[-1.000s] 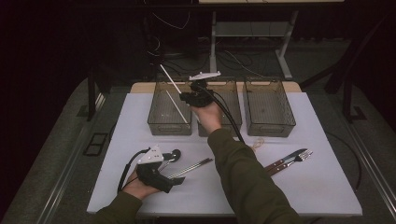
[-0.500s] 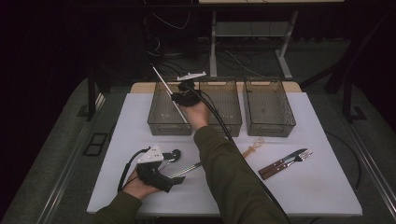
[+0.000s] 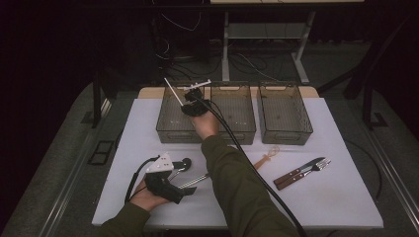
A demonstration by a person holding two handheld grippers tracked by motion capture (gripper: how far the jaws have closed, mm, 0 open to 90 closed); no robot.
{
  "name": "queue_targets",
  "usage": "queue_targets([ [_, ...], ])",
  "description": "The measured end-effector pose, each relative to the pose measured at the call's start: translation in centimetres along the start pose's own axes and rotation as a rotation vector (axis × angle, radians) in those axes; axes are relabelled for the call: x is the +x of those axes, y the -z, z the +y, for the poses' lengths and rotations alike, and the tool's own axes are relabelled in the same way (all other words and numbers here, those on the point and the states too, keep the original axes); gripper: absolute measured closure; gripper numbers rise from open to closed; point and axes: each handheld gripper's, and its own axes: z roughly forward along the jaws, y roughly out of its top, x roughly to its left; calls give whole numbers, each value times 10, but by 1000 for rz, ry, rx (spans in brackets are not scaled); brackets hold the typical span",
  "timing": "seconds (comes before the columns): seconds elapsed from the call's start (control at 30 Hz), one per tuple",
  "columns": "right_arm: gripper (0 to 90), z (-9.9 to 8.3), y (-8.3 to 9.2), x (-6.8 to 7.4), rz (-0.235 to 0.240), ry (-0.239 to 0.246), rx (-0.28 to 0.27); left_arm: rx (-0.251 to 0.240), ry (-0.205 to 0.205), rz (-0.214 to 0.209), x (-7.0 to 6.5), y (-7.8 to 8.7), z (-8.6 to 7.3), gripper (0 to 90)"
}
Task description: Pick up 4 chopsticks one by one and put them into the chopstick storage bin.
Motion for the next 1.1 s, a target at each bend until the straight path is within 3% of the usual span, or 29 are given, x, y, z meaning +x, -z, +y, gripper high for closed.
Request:
queue_targets([
  [0.1,725,0,-1,0,-8,8,8,-2,2,0,0,0,0,0],
  [0.33,617,3,8,-2,-23,23,13,0,-2,-1,0,0,0,0],
  [0.5,538,7,22,-2,24,24,21,2,-9,0,1,1,0,0],
  [0.63,424,7,35,-2,50,28,29,0,-5,4,0,0,0,0],
  [0.9,278,-4,64,-9,82,56,-24,-6,9,1,0,0,-1,0],
  [1.1,258,-16,83,-18,82,90,-35,10,-2,0,1,0,-1,0],
])
